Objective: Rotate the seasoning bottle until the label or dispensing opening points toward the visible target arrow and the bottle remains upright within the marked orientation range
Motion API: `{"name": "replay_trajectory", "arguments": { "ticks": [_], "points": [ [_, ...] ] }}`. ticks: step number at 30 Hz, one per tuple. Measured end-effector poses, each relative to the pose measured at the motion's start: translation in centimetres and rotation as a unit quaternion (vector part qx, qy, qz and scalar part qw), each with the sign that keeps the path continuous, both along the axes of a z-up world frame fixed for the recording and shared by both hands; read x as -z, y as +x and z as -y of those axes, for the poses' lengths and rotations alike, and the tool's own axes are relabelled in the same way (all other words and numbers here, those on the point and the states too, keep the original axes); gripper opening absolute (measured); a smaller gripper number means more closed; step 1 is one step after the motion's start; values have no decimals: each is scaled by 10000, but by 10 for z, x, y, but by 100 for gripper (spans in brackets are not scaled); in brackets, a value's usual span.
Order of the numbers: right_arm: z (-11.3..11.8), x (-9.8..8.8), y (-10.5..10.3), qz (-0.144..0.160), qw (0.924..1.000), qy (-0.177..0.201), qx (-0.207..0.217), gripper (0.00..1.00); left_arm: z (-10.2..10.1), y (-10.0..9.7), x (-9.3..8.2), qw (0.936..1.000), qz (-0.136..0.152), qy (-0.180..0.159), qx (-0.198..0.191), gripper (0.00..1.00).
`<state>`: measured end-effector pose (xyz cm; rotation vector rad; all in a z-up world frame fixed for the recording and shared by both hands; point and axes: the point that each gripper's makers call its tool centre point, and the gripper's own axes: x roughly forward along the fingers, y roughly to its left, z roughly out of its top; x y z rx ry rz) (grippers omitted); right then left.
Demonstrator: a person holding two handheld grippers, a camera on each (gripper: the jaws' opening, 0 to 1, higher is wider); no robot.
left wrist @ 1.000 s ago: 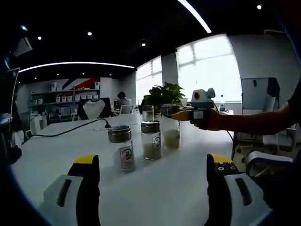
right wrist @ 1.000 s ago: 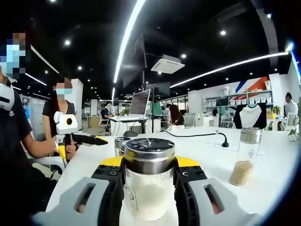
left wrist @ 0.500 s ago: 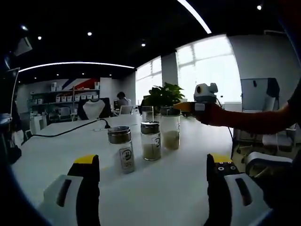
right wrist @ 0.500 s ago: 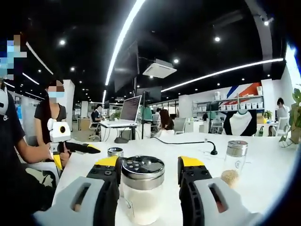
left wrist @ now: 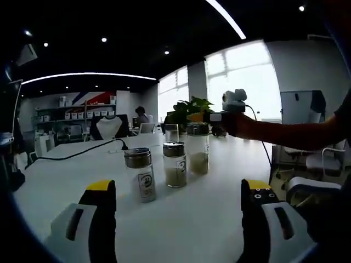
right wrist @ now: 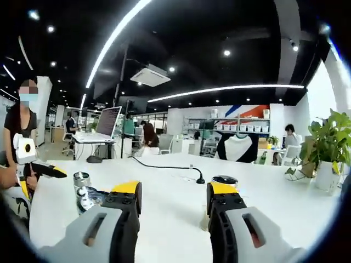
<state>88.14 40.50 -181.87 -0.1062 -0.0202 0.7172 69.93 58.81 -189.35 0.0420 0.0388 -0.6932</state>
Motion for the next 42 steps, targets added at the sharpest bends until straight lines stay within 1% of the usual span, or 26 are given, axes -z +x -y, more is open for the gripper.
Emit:
{"name": "replay_trajectory", "arguments": {
  "ticks": [1, 4, 7, 9, 11, 15, 16, 20, 22, 23, 25, 28, 29, 31, 34, 35, 37, 40, 42],
  "points": [
    [3, 3, 8, -35, 9999, -33, 137, 47, 0, 0, 0, 10000, -6, -2, -4, 100],
    [4, 7, 19, -83, 9997, -44, 239, 47, -1, 0, 1, 10000, -15, 8, -3, 100],
    [6, 13, 34, -49, 9987, -245, 456, 48, -1, 1, 2, 10000, -6, 48, -4, 100],
    [8, 16, 44, -87, 9976, -353, 591, 50, 0, 1, 2, 10000, 1, 59, 5, 100],
    [8, 19, 50, -111, 9970, -423, 633, 50, 1, 0, 2, 10000, -1, 44, 17, 100],
    [14, 22, 64, -204, 9948, -337, 941, 50, 0, 1, 3, 10000, -5, 48, 4, 100],
    [14, 23, 68, -185, 9940, -378, 1005, 50, -1, 2, 3, 10000, -11, 42, 3, 100],
    [13, 27, 84, -184, 9915, -469, 1199, 57, 1, 2, 4, 10000, -26, 41, 14, 100],
    [16, 29, 91, -212, 9896, -460, 1347, 55, 1, 1, 4, 10000, -18, 56, 21, 100],
    [17, 30, 93, -252, 9891, -395, 1397, 53, 2, 1, 4, 10000, -18, 59, 17, 100],
    [17, 32, 98, -367, 9885, -128, 1460, 52, 1, 1, 4, 10000, -14, 49, 9, 100],
    [20, 35, 105, -407, 9872, -95, 1538, 51, 0, 0, 3, 10000, -3, 54, 7, 100],
    [23, 35, 109, -389, 9858, -70, 1633, 51, 0, 0, 2, 10000, 3, 55, 2, 100],
    [23, 33, 111, -318, 9863, -5, 1619, 50, -1, 0, 1, 10000, 12, 43, 3, 100],
    [20, 35, 113, -244, 9871, -72, 1578, 46, -2, 1, 1, 10000, 2, 31, -12, 100],
    [18, 34, 113, -177, 9876, -86, 1558, 46, -3, 1, 1, 10000, 2, 33, -16, 100],
    [18, 29, 115, 67, 9876, -120, 1563, 45, -3, 1, 0, 10000, 16, 25, -29, 100],
    [16, 33, 118, -33, 9874, -111, 1579, 45, -3, 0, 1, 10000, 15, 33, -21, 100],
    [16, 35, 119, -45, 9872, -64, 1591, 45, -2, 0, 2, 10000, 4, 41, -17, 100]
  ]
}}
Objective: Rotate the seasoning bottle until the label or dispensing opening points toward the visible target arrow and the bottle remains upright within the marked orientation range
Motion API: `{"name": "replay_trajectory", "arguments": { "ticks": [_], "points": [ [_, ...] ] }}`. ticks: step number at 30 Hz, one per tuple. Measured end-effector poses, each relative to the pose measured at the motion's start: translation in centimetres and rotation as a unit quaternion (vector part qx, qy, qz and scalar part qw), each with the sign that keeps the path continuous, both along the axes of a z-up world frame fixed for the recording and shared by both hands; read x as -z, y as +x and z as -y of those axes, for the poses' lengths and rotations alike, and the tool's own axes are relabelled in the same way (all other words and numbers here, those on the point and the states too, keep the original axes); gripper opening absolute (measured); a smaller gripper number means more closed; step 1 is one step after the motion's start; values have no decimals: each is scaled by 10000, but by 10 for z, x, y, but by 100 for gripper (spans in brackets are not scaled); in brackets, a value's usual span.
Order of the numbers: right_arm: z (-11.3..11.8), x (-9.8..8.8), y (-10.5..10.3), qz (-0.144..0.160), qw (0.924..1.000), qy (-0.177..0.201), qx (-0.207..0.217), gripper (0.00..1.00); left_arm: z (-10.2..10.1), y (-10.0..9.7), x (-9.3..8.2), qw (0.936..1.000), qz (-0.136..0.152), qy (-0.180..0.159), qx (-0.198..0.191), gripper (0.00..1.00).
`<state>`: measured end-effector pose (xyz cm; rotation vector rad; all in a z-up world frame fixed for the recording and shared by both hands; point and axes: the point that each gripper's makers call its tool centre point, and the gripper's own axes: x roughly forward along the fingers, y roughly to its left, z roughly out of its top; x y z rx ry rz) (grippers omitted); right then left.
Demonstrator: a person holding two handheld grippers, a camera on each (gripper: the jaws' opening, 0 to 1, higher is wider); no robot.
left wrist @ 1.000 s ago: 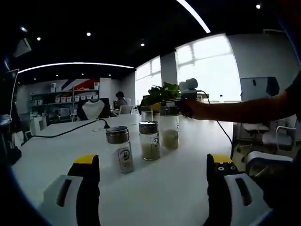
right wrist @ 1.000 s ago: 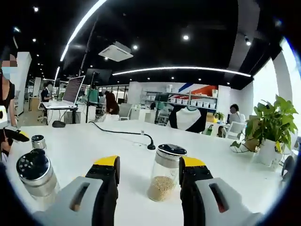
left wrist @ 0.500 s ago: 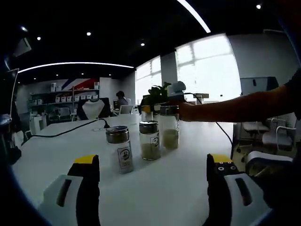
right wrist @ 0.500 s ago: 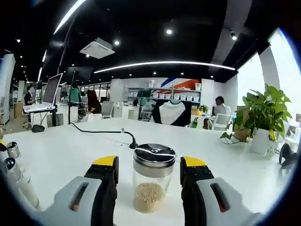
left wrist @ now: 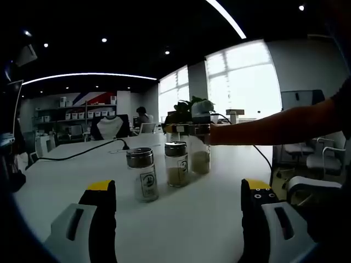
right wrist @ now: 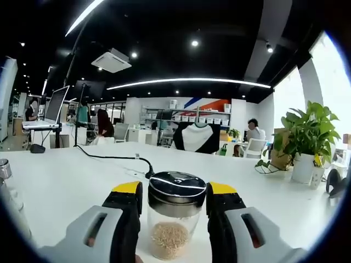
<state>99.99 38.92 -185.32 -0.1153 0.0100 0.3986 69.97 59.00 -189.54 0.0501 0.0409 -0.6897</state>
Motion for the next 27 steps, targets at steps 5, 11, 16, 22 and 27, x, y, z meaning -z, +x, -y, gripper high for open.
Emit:
{"name": "replay_trajectory", "arguments": {
  "ticks": [5, 11, 16, 22, 27],
  "points": [
    [3, 6, 3, -37, 9999, 46, 109, 41, 3, -1, 1, 10000, -6, 25, 36, 100],
    [3, 5, 2, -18, 9995, 318, 84, 39, 1, 0, 0, 10000, -8, 0, 14, 100],
    [4, 5, 3, -95, 9995, 316, -11, 39, 1, 0, 0, 10000, 0, -8, 5, 100],
    [10, -5, -10, -100, 9989, 408, -185, 39, 1, 1, 1, 10000, -19, -22, -3, 100],
    [11, -17, -27, 6, 9988, 239, -422, 39, 5, -2, -2, 10000, 45, -38, 23, 100]
  ]
}}
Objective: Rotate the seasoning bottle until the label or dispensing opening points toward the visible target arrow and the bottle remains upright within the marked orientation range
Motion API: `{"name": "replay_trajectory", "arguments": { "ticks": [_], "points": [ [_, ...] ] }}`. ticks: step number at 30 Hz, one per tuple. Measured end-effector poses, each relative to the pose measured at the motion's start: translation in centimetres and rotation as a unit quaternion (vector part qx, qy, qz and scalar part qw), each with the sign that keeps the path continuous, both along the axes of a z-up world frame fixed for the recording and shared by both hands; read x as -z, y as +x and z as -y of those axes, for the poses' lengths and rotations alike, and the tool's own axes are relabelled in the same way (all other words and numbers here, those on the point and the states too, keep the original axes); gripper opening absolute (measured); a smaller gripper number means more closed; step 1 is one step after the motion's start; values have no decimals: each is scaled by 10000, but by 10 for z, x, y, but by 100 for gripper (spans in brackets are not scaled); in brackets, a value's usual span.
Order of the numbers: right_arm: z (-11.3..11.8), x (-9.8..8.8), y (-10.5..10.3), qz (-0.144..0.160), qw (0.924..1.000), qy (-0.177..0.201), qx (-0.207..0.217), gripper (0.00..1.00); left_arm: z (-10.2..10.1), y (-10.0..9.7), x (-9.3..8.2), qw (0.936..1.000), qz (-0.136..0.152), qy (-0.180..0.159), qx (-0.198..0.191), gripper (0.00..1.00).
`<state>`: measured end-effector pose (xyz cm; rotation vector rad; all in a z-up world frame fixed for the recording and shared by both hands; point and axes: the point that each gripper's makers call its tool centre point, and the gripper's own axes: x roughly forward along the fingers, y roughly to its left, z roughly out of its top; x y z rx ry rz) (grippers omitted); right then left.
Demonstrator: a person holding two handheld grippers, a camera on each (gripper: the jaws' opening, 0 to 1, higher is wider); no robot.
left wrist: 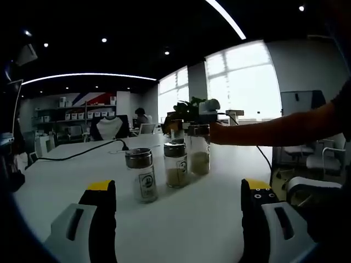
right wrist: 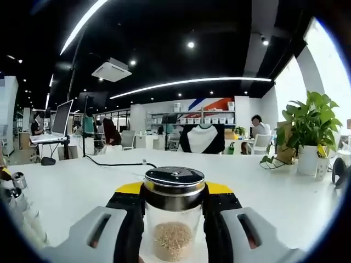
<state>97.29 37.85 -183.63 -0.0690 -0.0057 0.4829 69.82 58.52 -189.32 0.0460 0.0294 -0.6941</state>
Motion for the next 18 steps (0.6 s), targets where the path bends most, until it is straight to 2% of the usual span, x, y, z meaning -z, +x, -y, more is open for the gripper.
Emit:
{"name": "replay_trajectory", "arguments": {
  "ticks": [2, 9, 13, 18],
  "points": [
    [2, -2, -9, 18, 10000, -31, -39, 39, 1, 0, 0, 10000, 15, -5, 10, 100],
    [9, -8, -41, -106, 9994, 217, -254, 39, 5, -1, 1, 10000, 70, -1, 53, 100],
    [5, -8, -59, -132, 9989, 156, -417, 39, 10, -3, 3, 9999, 33, 13, 109, 100],
    [5, -14, -79, -25, 9989, 80, -471, 39, 12, -3, 3, 9999, 25, 18, 142, 99]
  ]
}}
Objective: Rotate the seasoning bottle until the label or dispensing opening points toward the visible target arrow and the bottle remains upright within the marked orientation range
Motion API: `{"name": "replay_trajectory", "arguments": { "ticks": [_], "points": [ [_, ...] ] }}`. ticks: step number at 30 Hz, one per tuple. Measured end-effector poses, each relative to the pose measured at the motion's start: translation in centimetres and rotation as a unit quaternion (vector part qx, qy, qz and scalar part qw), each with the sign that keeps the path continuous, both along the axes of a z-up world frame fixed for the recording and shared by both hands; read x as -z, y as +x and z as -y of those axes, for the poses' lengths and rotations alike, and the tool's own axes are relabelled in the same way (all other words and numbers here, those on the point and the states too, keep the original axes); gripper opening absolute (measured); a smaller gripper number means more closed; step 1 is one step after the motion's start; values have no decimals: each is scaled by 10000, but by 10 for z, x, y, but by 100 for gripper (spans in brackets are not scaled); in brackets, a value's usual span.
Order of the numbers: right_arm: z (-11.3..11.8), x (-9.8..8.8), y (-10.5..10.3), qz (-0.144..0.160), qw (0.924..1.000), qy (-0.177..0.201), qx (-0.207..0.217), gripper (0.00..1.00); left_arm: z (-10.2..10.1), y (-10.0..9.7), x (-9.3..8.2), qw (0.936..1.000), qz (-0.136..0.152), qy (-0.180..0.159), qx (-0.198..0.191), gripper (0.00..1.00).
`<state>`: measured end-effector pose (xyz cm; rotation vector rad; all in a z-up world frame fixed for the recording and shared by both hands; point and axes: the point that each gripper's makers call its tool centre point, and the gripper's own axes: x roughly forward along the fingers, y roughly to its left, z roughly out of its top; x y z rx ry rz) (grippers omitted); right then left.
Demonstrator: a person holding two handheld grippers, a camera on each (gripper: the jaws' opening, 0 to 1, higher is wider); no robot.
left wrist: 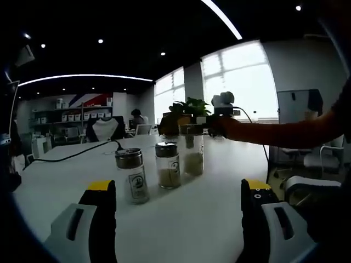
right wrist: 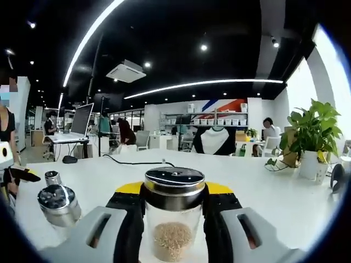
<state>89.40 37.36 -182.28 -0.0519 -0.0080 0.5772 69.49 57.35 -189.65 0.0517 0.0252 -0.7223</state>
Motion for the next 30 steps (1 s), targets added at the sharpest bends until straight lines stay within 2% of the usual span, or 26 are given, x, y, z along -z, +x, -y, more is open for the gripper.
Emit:
{"name": "replay_trajectory", "arguments": {
  "ticks": [5, 7, 10, 19, 20, 23, 30],
  "points": [
    [5, -10, -22, 138, 9998, 143, -24, 39, 2, -1, -3, 9999, 132, -26, 28, 98],
    [4, -14, -32, 300, 9995, 18, -40, 39, 4, -1, -3, 9998, 179, -40, 42, 98],
    [3, -14, -42, 367, 9992, -143, -62, 39, 6, -1, -3, 9997, 230, -31, 68, 97],
    [4, -16, -76, 523, 9983, -242, -96, 39, 12, -3, -1, 9996, 220, -32, 169, 95],
    [2, -16, -85, 556, 9977, -345, -150, 39, 13, -3, -1, 9995, 235, -35, 187, 94],
    [1, -19, -99, 705, 9968, -308, -197, 39, 16, -5, 0, 9994, 236, -22, 233, 93],
    [-18, -18, -143, 776, 9951, -273, -556, 39, 20, -7, -3, 9991, 268, -112, 319, 92]
  ]
}}
